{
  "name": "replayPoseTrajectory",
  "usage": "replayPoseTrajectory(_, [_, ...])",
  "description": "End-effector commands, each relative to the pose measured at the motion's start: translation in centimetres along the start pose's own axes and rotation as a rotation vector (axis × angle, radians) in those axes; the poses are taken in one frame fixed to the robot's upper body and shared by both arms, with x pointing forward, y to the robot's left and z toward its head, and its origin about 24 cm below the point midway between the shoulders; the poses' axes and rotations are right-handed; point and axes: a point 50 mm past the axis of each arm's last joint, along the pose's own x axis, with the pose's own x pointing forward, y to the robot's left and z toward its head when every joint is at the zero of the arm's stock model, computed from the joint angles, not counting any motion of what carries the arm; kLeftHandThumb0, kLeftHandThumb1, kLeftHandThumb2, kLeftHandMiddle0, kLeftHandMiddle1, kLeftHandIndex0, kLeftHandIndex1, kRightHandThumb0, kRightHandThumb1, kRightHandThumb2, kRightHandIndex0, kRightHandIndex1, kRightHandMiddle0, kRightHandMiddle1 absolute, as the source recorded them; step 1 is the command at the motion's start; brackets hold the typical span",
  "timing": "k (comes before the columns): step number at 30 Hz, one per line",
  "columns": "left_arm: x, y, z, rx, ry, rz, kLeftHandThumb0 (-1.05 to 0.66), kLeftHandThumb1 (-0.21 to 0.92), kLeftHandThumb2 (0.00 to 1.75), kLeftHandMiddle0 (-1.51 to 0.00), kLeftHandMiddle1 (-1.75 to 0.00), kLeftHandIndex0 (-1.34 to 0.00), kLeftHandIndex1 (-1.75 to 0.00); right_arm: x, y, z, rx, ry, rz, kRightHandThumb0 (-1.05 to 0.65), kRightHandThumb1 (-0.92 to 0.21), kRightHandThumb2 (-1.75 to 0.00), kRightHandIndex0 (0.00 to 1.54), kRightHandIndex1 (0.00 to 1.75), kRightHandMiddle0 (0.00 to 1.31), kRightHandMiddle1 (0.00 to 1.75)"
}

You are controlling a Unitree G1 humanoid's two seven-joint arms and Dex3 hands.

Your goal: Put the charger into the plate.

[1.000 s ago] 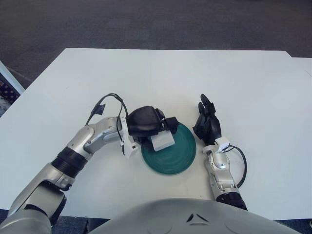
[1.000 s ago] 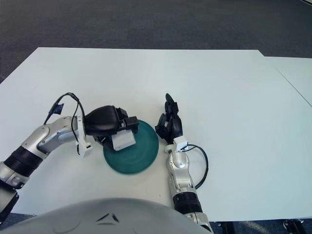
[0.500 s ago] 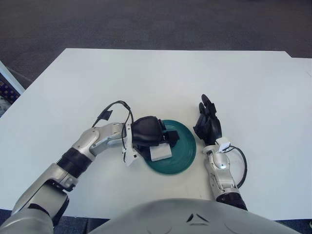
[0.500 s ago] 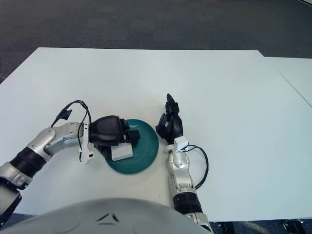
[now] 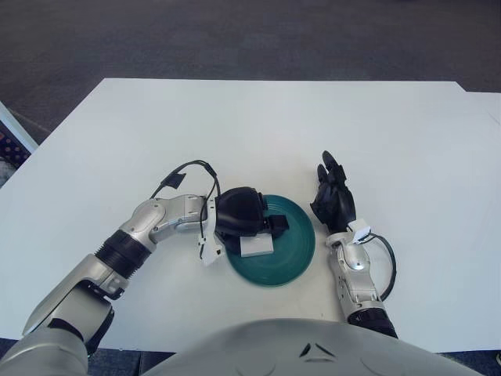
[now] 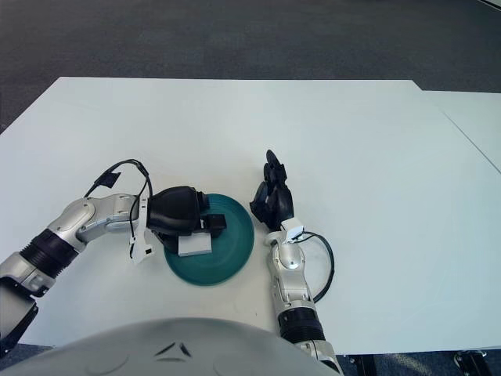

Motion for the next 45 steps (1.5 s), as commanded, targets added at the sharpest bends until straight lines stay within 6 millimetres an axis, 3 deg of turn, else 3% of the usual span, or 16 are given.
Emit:
replayPoseTrajectory(1, [0.3,0.1,-0.5,0.058,-0.012,-0.014,-0.52,0.18,1.48,-1.04,-1.75,-0.72,-1.75,-4.0,-1.2,-5.5,0.058,0.281,-0.092,-1.03,-0.92,-0.92,0.05,0.0,0.01,0.15])
replayPoseTrajectory(15, [0.6,0.5,-0.8,0.056,-0.014,-0.018,-0.52,0.2,1.46,-1.03,-1.75,-0.7,-1.75,-3.9,-1.4,-6.1,0.072,0.301,-0.086,-1.0,-0.92,-0.91,0.07,0.01,0.0,0.18])
replayPoseTrajectory(16, [0.6,0.5,-0.8,0.046,-0.009,-0.014,-0.49,0.29,1.33,-1.01,-1.75,-0.64,-1.74,-3.9,-1.4,-6.1,0.072,0.301,-0.086,-1.0,-0.92,-0.91,0.07,0.01,0.0,0.19])
replayPoseTrajectory(18, [0.6,0.7,-0.8,0.026,0.004,-0.024,-0.42,0.6,0.88,-0.94,-1.75,-0.48,-1.67,-3.9,-1.5,-6.1,0.072,0.301,-0.086,-0.99,-0.92,-0.91,0.07,0.01,0.0,0.19])
replayPoseTrajectory(19, [0.6,0.8,-0.8,0.019,0.013,-0.039,-0.51,0.66,0.79,-0.85,-1.75,-0.4,-1.59,-3.8,-1.5,-6.1,0.071,0.301,-0.084,-0.99,-0.92,-0.91,0.07,0.0,0.0,0.2])
replayPoseTrajectory(21, [0.5,1.0,-0.8,0.011,0.025,-0.063,-0.75,0.81,0.63,-0.46,-1.75,-0.2,-1.39,-3.8,-1.4,-6.1,0.066,0.302,-0.078,-1.0,-0.92,-0.9,0.06,0.0,0.0,0.2])
replayPoseTrajectory(22, [0.5,1.0,-0.8,0.012,0.028,-0.07,-0.84,0.85,0.63,-0.33,-1.52,-0.12,-1.27,-3.8,-1.4,-6.2,0.063,0.303,-0.075,-1.0,-0.92,-0.9,0.05,0.0,0.0,0.21])
replayPoseTrajectory(23, [0.5,1.1,-0.8,0.013,0.032,-0.077,-0.87,0.87,0.63,-0.29,-1.42,-0.1,-1.22,-3.8,-1.3,-6.2,0.059,0.305,-0.072,-1.0,-0.92,-0.9,0.04,0.0,0.0,0.21])
replayPoseTrajectory(24, [0.5,1.2,-0.8,0.013,0.035,-0.083,-0.94,0.89,0.65,-0.26,-1.13,-0.06,-1.09,-3.8,-1.3,-6.2,0.057,0.307,-0.071,-1.0,-0.92,-0.9,0.03,0.0,0.0,0.21])
replayPoseTrajectory(27, [0.4,1.3,-0.8,0.015,0.039,-0.09,-1.01,0.91,0.69,-0.31,-0.59,-0.02,-0.89,-3.7,-1.2,-6.3,0.056,0.31,-0.072,-1.0,-0.92,-0.89,0.02,0.0,0.0,0.21])
replayPoseTrajectory(30, [0.3,1.4,-0.8,0.017,0.04,-0.093,-1.04,0.92,0.74,-0.3,-0.25,-0.01,-0.7,-3.7,-1.2,-6.3,0.064,0.313,-0.077,-1.0,-0.92,-0.87,0.02,0.0,0.0,0.18])
replayPoseTrajectory(34, [0.3,1.5,-0.8,0.036,0.039,-0.128,-1.05,0.92,0.75,-0.18,-0.06,0.0,-0.45,-3.6,-1.1,-6.4,0.092,0.31,-0.099,-1.01,-0.92,-0.85,0.03,0.01,0.0,0.14])
replayPoseTrajectory(45, [0.0,2.4,-0.7,0.109,0.004,-0.188,-1.05,0.92,0.75,-0.01,0.0,0.0,-0.1,-3.6,-1.2,-6.0,0.08,0.255,-0.066,-1.01,-0.92,-0.92,0.08,0.0,0.0,0.22])
